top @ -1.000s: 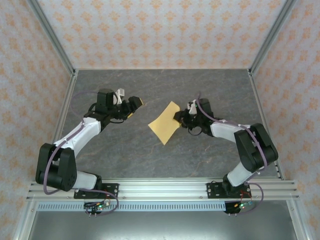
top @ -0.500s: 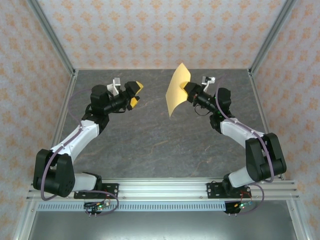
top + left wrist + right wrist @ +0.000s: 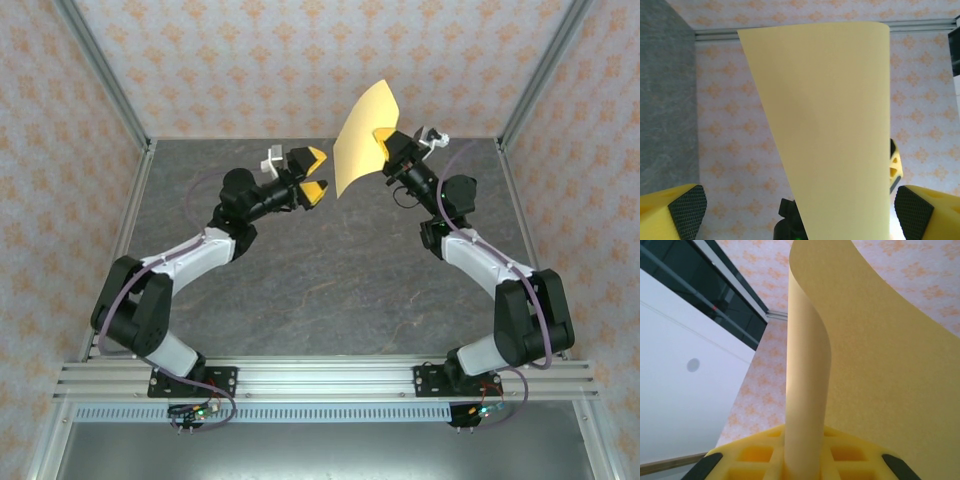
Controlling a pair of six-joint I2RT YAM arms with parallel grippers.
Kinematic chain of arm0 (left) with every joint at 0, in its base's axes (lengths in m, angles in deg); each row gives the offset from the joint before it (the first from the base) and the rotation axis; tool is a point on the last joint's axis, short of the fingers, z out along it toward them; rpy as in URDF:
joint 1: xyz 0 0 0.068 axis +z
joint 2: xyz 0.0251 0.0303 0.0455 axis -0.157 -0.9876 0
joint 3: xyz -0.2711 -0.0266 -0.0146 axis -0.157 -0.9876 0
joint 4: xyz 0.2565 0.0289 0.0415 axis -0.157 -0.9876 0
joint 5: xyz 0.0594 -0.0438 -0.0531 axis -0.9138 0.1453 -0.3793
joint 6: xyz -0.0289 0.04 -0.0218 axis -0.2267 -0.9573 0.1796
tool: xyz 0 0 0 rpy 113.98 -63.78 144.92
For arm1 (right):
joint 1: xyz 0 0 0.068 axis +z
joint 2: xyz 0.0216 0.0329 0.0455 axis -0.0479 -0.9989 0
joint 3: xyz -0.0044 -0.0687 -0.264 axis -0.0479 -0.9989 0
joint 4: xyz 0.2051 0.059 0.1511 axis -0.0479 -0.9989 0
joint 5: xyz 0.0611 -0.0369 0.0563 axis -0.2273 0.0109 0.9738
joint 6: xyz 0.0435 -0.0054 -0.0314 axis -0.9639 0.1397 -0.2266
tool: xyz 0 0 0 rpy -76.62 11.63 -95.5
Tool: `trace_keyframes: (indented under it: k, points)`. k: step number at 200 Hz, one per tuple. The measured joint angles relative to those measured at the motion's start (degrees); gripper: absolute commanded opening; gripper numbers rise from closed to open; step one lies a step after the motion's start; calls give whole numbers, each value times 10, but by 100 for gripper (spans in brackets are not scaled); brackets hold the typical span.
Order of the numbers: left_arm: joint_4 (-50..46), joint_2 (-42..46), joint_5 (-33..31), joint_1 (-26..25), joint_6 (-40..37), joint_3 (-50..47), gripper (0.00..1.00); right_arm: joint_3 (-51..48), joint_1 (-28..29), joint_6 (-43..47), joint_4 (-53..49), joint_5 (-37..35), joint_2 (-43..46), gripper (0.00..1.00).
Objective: Fold a paper plane with a square sheet of paper (fold left side to right side)
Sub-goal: Place a square sheet of paper at the center of the table.
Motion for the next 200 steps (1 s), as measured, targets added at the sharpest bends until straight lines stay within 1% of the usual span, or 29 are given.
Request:
trace_keyframes:
  k: [25, 37, 50, 65, 76, 84, 92, 101, 113, 139, 166, 176, 200]
  points:
    - [70, -35, -15, -14, 38, 13, 98, 3, 14, -5, 10, -8, 2, 19]
    - [94, -48, -22, -18, 54, 16, 95, 3, 19, -6, 10, -10, 2, 19]
    - [112, -55, -29, -20, 65, 16, 89, 3, 23, -7, 10, -12, 2, 19]
    - [128, -59, -33, -20, 73, 17, 78, 3, 26, -7, 10, -14, 2, 20]
    - [138, -59, -36, -20, 82, 18, 66, 2, 28, -7, 10, -16, 2, 19]
    - [144, -59, -40, -20, 81, 20, 55, 0, 30, -7, 10, -18, 2, 19]
    - [147, -59, -42, -20, 81, 22, 45, -4, 31, -7, 10, -20, 2, 19]
    - [151, -59, -43, -20, 80, 23, 37, -10, 32, -7, 10, -21, 2, 20]
    - [156, -59, -47, -20, 80, 23, 28, -20, 32, -7, 9, -24, 3, 20]
    - [148, -56, -48, -20, 71, 23, 19, -38, 32, 0, -5, -26, 12, 20]
    - [122, -40, -47, -20, 47, 16, 5, -50, 29, 24, -37, -27, 42, 22]
    - [114, -33, -47, -20, 41, 14, 0, -54, 27, 36, -51, -26, 57, 25]
    - [73, -14, -45, -20, 11, 10, 0, -64, 21, 73, -98, -24, 92, 37]
